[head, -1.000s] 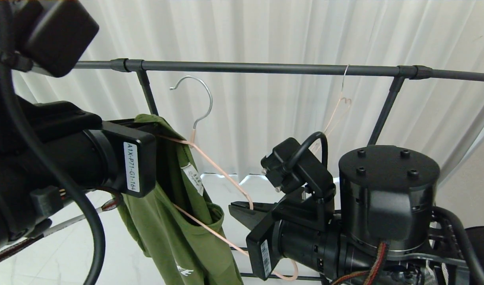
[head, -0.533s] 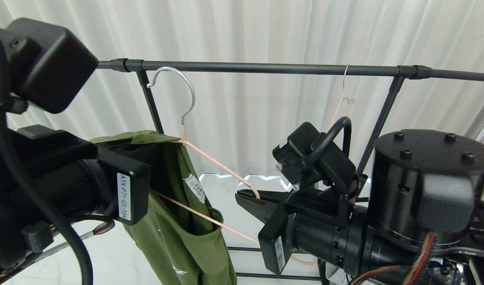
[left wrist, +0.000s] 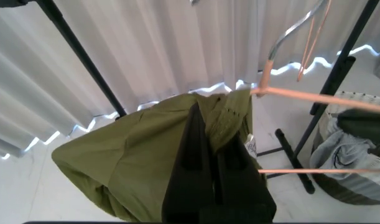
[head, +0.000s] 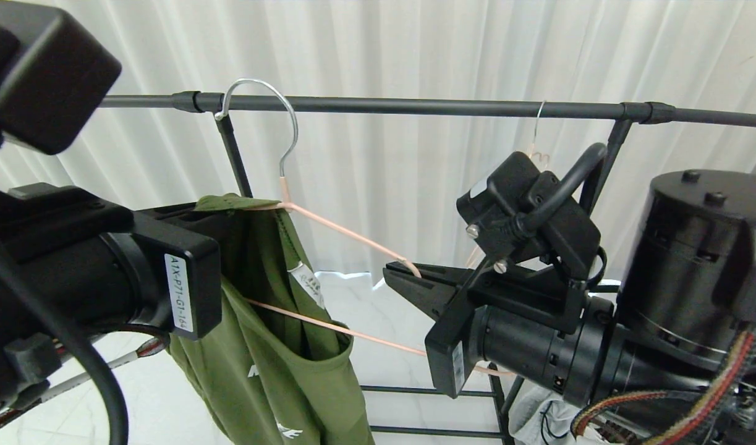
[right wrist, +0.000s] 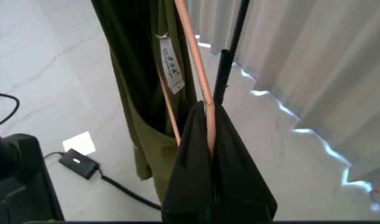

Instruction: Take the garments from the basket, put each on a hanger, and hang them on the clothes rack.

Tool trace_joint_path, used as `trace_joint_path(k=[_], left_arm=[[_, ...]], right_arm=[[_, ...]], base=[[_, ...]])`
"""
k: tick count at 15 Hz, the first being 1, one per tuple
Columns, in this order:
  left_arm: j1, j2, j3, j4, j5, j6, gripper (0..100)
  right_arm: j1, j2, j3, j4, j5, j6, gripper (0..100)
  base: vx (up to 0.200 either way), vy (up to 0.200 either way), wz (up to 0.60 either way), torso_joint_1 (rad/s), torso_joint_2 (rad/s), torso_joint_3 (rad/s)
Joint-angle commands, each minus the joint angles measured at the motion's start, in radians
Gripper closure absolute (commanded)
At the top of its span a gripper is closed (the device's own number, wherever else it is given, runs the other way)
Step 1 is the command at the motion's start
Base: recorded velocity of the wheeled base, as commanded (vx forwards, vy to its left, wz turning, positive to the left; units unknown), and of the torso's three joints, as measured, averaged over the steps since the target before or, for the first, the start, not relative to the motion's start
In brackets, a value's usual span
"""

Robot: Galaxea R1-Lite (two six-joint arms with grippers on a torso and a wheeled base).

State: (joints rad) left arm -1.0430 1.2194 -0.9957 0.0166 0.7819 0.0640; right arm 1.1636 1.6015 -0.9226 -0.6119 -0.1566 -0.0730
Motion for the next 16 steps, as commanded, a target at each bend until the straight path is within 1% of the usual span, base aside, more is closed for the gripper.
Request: trace_joint_path(k=[1, 4, 5, 9, 12, 14, 15, 16], left_arm=[[0.000, 0.000, 0.000, 0.000, 0.000, 0.008, 100], [0.000, -0.003, 0.000, 0.000, 0.000, 0.020, 100], [0.000, -0.006, 0.000, 0.000, 0.000, 0.020, 0], [0.000, -0.037, 0.011, 0.000, 0.000, 0.028, 0], [-0.002, -0.075, 0.051, 0.000, -0.001, 0.026, 0], [-0.009, -0.106, 0.080, 0.000, -0.001, 0.030, 0], [-0.009, -0.127, 0.089, 0.000, -0.003, 0.048, 0], [-0.008, -0.159, 0.097, 0.000, -0.010, 0.099, 0]], right_arm=[[-0.004, -0.006, -0.001, -0.011, -0.001, -0.002, 100], [-0.004, -0.008, -0.001, -0.043, -0.003, -0.033, 100], [-0.004, -0.008, -0.002, -0.048, -0.003, -0.041, 100], [-0.004, -0.031, -0.004, -0.054, -0.003, -0.079, 100], [-0.018, -0.049, -0.001, -0.054, -0.012, -0.113, 100], [-0.032, -0.051, 0.007, -0.095, -0.017, -0.130, 100], [-0.039, -0.055, 0.018, -0.118, -0.015, -0.133, 100], [-0.048, -0.069, 0.030, -0.123, -0.015, -0.136, 100]], base=[[0.000, 0.000, 0.00, 0.000, 0.00, 0.000], [0.000, 0.000, 0.00, 0.000, 0.00, 0.000], [0.000, 0.000, 0.00, 0.000, 0.00, 0.000], [0.000, 0.000, 0.00, 0.000, 0.00, 0.000], [0.000, 0.000, 0.00, 0.000, 0.00, 0.000], [0.000, 0.000, 0.00, 0.000, 0.00, 0.000], [0.000, 0.000, 0.00, 0.000, 0.00, 0.000], [0.000, 0.000, 0.00, 0.000, 0.00, 0.000]])
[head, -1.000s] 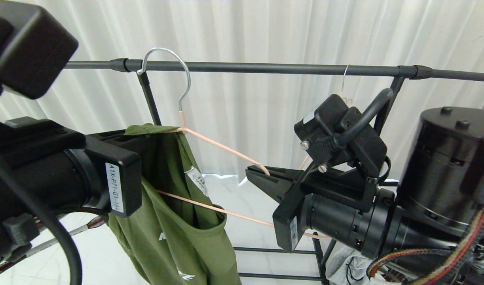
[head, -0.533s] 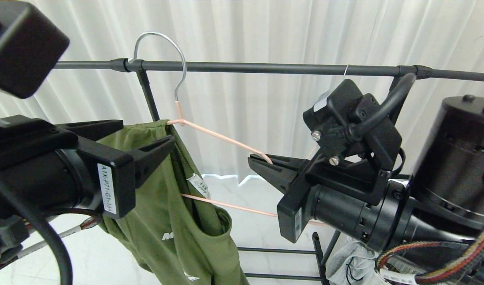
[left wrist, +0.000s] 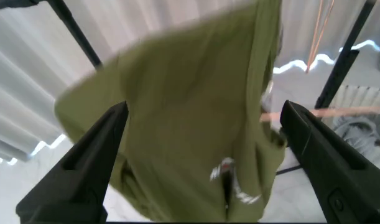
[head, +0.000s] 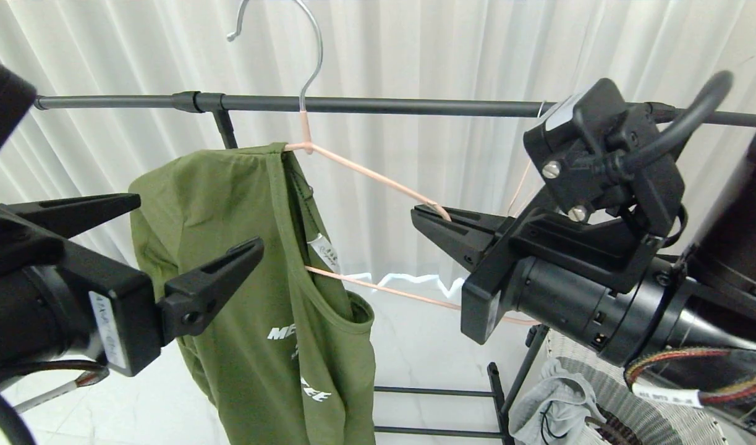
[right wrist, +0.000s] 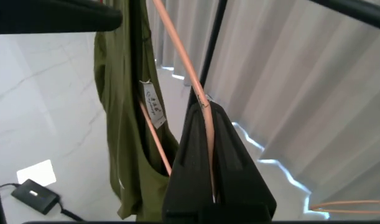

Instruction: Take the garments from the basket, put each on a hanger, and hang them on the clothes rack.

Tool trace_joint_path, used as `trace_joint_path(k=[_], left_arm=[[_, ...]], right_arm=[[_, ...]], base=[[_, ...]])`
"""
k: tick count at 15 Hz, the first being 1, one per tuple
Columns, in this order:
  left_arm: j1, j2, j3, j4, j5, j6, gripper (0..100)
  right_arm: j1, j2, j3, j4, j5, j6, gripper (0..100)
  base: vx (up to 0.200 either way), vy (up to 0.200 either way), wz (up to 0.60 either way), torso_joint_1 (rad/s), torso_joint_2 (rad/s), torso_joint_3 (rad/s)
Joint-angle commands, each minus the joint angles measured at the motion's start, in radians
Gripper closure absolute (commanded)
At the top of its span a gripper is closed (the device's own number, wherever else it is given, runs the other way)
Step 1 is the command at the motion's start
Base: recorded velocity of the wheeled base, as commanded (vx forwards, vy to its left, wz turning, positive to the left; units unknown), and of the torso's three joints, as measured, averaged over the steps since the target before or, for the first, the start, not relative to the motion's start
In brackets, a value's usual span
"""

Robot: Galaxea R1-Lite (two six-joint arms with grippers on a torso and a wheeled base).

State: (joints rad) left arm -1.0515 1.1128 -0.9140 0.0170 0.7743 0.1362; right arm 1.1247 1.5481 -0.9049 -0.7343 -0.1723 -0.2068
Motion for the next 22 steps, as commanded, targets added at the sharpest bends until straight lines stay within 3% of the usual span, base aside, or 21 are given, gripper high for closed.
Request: trace_joint_path(k=[1, 3, 5, 7, 9, 12, 22], left_arm=[[0.010, -0.087, 0.017, 0.000, -0.043, 0.088, 0], [0.113, -0.140, 0.014, 0.000, -0.239, 0.197, 0], [0.331, -0.145, -0.008, 0.000, -0.481, 0.339, 0], [0.490, -0.113, -0.048, 0.000, -0.704, 0.438, 0], [0.556, -0.067, -0.068, 0.000, -0.849, 0.510, 0], [0.551, -0.004, -0.062, 0.000, -0.932, 0.551, 0], [0.551, 0.094, -0.042, -0.048, -0.938, 0.553, 0]], right_arm=[[-0.023, -0.036, 0.027, -0.001, 0.002, -0.005, 100], [-0.051, -0.082, 0.060, -0.001, 0.005, -0.020, 100], [-0.066, -0.129, 0.095, 0.006, 0.008, -0.026, 100], [-0.066, -0.160, 0.130, 0.007, 0.008, -0.028, 100], [-0.065, -0.181, 0.149, 0.012, 0.010, -0.045, 100], [-0.060, -0.192, 0.149, 0.038, 0.014, -0.068, 100], [0.007, -0.181, 0.152, 0.039, 0.036, -0.140, 100]], base=[[0.000, 0.000, 0.00, 0.000, 0.00, 0.000], [0.000, 0.000, 0.00, 0.000, 0.00, 0.000], [0.000, 0.000, 0.00, 0.000, 0.00, 0.000], [0.000, 0.000, 0.00, 0.000, 0.00, 0.000], [0.000, 0.000, 0.00, 0.000, 0.00, 0.000], [0.000, 0.000, 0.00, 0.000, 0.00, 0.000], [0.000, 0.000, 0.00, 0.000, 0.00, 0.000]])
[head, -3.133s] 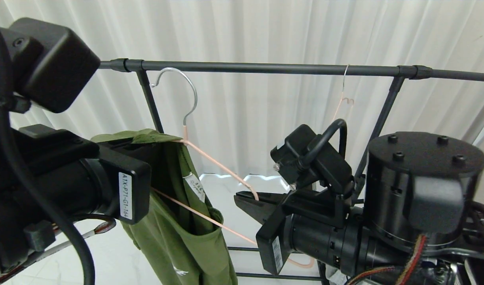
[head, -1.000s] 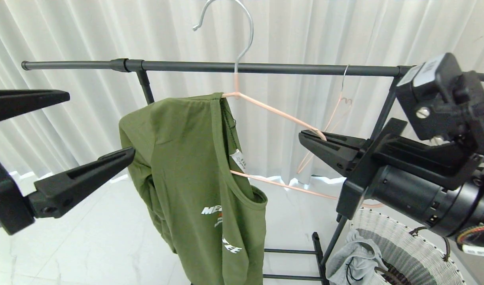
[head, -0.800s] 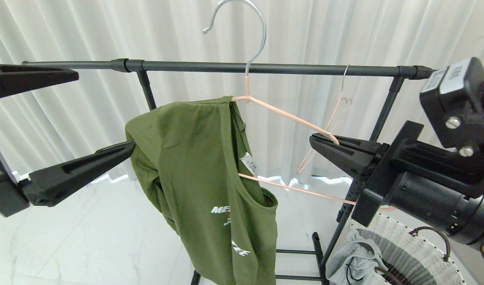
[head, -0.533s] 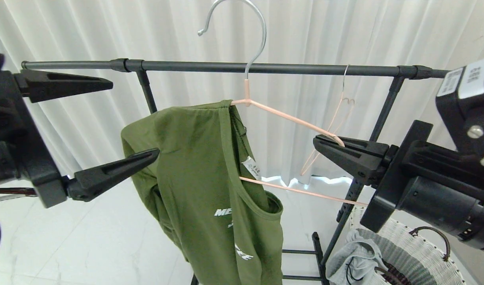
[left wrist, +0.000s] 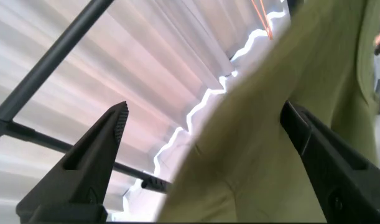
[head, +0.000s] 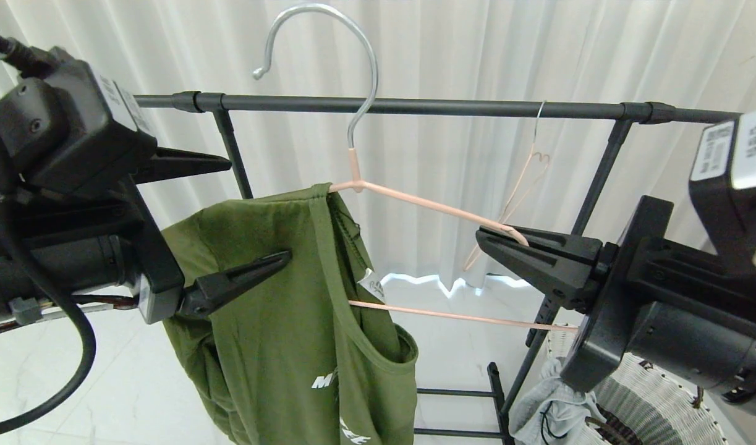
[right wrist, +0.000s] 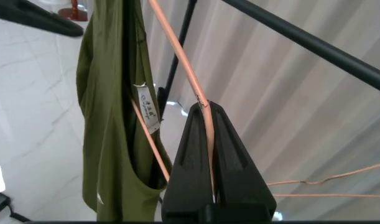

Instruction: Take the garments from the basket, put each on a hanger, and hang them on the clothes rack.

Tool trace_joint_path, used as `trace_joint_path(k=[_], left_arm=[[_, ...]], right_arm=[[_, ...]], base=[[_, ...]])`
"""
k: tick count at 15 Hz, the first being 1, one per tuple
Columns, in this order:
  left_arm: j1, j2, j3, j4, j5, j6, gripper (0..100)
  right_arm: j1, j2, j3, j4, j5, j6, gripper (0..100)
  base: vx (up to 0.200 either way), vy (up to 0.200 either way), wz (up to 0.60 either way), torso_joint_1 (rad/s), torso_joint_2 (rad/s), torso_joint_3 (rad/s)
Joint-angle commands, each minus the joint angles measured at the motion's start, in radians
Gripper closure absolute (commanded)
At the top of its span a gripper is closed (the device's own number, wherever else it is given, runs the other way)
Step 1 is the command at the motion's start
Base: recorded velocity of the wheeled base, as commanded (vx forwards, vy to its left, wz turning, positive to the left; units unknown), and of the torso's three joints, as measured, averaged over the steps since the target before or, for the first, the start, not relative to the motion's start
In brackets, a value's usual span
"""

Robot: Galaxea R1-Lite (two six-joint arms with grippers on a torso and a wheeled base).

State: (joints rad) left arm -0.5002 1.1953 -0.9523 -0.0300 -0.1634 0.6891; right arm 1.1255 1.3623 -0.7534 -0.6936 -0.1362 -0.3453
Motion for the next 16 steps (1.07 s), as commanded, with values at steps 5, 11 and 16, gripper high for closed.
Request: trace_joint_path(k=[5, 11, 16], left_arm=[[-0.001, 0.010, 0.003, -0.005, -0.002, -0.002, 0], [-0.003, 0.012, 0.007, -0.005, -0.013, 0.000, 100], [-0.006, 0.013, 0.023, -0.005, -0.013, 0.007, 100]], right_arm=[[0.028, 0.003, -0.001, 0.014, 0.000, -0.015, 100], [0.040, -0.002, -0.003, 0.014, 0.000, -0.020, 100], [0.045, 0.000, -0.001, 0.019, 0.000, -0.020, 100]], base=[[0.000, 0.000, 0.00, 0.000, 0.00, 0.000], [0.000, 0.000, 0.00, 0.000, 0.00, 0.000], [0.000, 0.000, 0.00, 0.000, 0.00, 0.000]])
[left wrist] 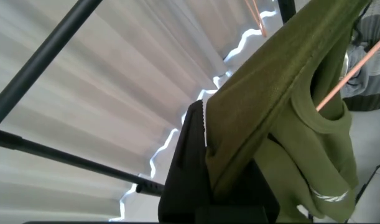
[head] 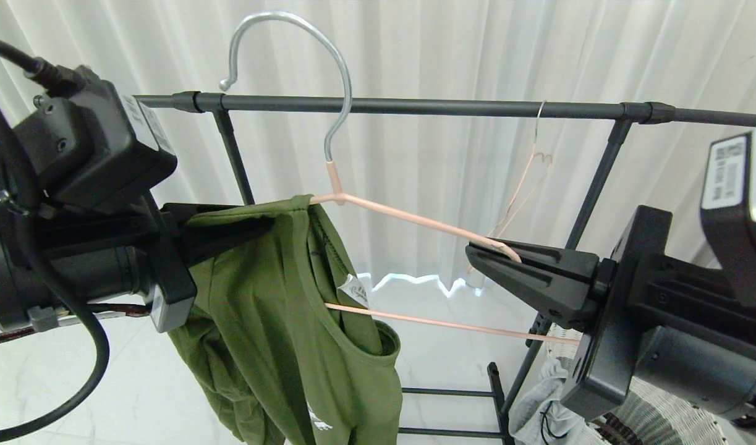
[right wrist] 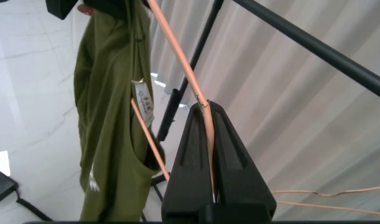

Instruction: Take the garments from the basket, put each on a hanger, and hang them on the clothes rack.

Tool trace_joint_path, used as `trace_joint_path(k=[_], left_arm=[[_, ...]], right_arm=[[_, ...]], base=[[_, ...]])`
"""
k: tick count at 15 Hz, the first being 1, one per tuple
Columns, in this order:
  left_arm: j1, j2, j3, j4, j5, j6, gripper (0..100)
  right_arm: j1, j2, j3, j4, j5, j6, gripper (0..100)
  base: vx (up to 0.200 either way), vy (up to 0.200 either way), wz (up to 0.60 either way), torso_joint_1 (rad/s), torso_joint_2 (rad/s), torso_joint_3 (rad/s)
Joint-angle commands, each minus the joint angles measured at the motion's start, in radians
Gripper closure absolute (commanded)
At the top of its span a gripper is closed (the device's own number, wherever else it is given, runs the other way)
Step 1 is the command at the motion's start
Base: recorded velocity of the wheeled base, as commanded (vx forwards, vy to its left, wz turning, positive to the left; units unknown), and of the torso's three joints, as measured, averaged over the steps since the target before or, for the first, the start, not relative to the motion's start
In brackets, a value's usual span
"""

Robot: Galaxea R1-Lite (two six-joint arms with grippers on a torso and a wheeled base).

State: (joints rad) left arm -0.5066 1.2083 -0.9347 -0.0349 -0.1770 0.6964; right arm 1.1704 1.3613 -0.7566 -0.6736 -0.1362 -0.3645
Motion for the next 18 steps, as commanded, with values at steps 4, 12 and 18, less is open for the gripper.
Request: trace_joint_path(k=[4, 12, 18], left_arm=[[0.000, 0.000, 0.010, 0.000, 0.007, 0.003, 100], [0.005, 0.002, 0.096, -0.174, 0.228, 0.005, 100], [-0.006, 0.008, 0.091, -0.324, 0.284, -0.077, 100]], right_arm=[[0.000, 0.001, 0.002, 0.000, -0.002, -0.001, 0], [-0.026, -0.008, 0.006, 0.002, -0.010, -0.001, 0], [-0.011, -0.001, 0.043, 0.051, -0.006, 0.133, 0]], base=[[0.000, 0.000, 0.00, 0.000, 0.00, 0.000], [0.000, 0.000, 0.00, 0.000, 0.00, 0.000], [0.000, 0.000, 0.00, 0.000, 0.00, 0.000]])
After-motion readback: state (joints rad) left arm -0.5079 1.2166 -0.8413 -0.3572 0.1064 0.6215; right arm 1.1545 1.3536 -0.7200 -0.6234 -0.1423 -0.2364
